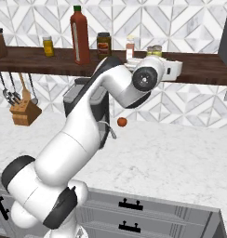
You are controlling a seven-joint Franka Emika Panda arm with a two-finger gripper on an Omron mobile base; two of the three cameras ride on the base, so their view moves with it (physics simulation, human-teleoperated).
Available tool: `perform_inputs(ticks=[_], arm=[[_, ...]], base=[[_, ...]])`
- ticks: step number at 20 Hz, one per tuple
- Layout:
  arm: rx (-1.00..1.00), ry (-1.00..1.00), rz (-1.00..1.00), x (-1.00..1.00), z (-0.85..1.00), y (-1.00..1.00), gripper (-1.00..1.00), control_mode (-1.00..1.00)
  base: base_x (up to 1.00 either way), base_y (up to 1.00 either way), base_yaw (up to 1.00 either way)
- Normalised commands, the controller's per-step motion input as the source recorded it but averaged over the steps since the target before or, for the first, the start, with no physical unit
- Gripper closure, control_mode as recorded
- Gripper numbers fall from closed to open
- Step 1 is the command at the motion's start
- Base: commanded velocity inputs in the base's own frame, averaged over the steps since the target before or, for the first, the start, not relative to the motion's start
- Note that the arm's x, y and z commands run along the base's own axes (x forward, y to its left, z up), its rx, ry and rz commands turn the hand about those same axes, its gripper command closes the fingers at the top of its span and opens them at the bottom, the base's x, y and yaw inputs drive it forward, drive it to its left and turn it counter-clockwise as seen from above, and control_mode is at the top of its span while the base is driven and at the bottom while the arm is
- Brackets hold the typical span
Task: Put the shaker and condiment bottle from the counter next to their counterparts in the cabinet.
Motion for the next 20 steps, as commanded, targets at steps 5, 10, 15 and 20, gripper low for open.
perform_inputs(ticks=[5, 10, 15, 20], arm=[[0.0, 0.1, 0.0, 0.42, -0.02, 0.0, 1.0, -1.0], [0.0, 0.0, 0.0, 0.3, -0.19, 0.0, 1.0, -1.0], [0.0, -0.01, 0.0, 0.18, -0.22, 0.0, 1.0, -1.0], [0.0, -0.01, 0.0, 0.13, -0.18, 0.0, 1.0, -1.0]], base=[[0.0, 0.0, 0.0], [0.0, 0.0, 0.0], [0.0, 0.0, 0.0], [0.0, 0.0, 0.0]])
